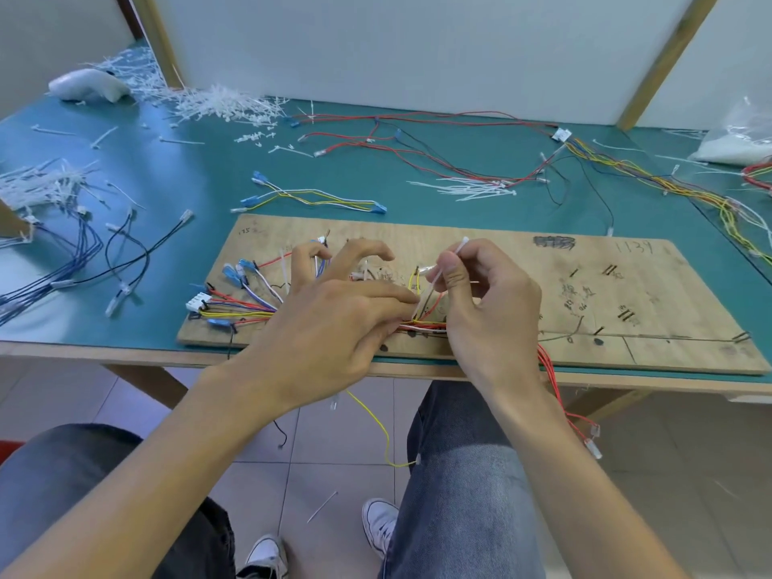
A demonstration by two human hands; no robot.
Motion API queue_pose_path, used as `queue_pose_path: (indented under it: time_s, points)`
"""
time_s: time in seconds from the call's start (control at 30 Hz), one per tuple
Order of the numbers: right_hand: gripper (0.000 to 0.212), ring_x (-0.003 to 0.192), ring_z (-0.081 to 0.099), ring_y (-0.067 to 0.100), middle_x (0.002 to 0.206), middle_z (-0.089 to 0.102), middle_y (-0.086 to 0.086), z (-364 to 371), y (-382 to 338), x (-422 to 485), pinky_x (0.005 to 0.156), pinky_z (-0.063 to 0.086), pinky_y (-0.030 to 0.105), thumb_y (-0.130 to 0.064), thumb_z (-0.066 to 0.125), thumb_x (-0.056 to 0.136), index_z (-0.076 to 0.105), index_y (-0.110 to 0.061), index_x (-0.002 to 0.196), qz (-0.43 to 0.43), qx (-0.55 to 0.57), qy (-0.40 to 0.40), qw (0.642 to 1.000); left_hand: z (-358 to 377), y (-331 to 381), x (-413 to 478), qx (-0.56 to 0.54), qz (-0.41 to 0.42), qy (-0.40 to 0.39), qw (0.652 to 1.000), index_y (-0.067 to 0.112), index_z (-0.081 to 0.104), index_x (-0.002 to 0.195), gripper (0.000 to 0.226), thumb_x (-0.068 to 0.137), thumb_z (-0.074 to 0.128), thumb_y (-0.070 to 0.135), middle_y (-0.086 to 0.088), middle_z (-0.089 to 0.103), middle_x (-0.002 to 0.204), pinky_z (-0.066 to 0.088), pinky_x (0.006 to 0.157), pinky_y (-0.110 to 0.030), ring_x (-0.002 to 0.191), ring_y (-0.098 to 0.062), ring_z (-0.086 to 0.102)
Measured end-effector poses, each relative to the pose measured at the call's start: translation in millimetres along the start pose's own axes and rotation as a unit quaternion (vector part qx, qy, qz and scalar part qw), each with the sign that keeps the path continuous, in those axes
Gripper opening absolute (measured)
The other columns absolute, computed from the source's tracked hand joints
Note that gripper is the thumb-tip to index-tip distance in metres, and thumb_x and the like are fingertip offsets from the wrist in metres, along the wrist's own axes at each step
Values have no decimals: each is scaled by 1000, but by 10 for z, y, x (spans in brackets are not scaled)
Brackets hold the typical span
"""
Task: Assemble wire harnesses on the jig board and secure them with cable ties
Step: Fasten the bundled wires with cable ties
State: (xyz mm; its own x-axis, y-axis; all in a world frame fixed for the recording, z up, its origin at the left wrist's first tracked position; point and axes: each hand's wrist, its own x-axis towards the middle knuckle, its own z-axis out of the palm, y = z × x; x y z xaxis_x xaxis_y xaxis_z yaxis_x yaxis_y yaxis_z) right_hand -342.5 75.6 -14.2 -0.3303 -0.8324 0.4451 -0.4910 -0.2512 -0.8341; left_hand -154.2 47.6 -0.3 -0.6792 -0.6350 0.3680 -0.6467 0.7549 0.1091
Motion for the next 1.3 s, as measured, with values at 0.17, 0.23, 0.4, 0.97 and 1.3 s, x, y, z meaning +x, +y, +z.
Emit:
queue_pose_path:
  time_s: [0.17,0.23,0.4,0.97,1.3]
  points:
    - [21,76,69,17,80,73,-6,50,7,11,71,54,37,-20,57,110,61,-18,89,-7,-1,33,999,32,-20,-36,-2,16,3,1000,36,74,116,21,99,63,32,32,67,123,29,101,-56,144,-14,38]
    - [19,74,67,17,79,71,-6,101,16,0,71,52,37,-21,57,110,62,-16,92,-28,-18,28,999,50,-20,-38,-6,11,12,1000,36,75,115,19,99,65,33,32,67,122,28,103,-57,144,-14,40]
    - [13,74,66,17,81,69,-6,187,100,-53,69,52,39,-23,62,107,68,-14,100,-72,-64,2,995,91,4,-37,-10,-8,32,999,39,76,111,19,99,61,37,34,67,120,27,101,-56,142,-16,41]
    - [13,67,66,17,76,69,-6,197,147,-80,62,50,26,-25,62,108,63,-16,98,-90,-59,25,994,98,82,-28,52,-56,35,997,28,65,89,11,97,67,35,19,65,106,31,99,-53,140,-19,41]
    - [16,72,65,17,77,67,-7,176,154,-80,69,51,41,-28,55,112,59,-18,99,-87,-75,-9,993,146,90,-46,77,-44,49,995,25,58,94,10,100,65,29,16,61,108,32,98,-52,137,-24,43]
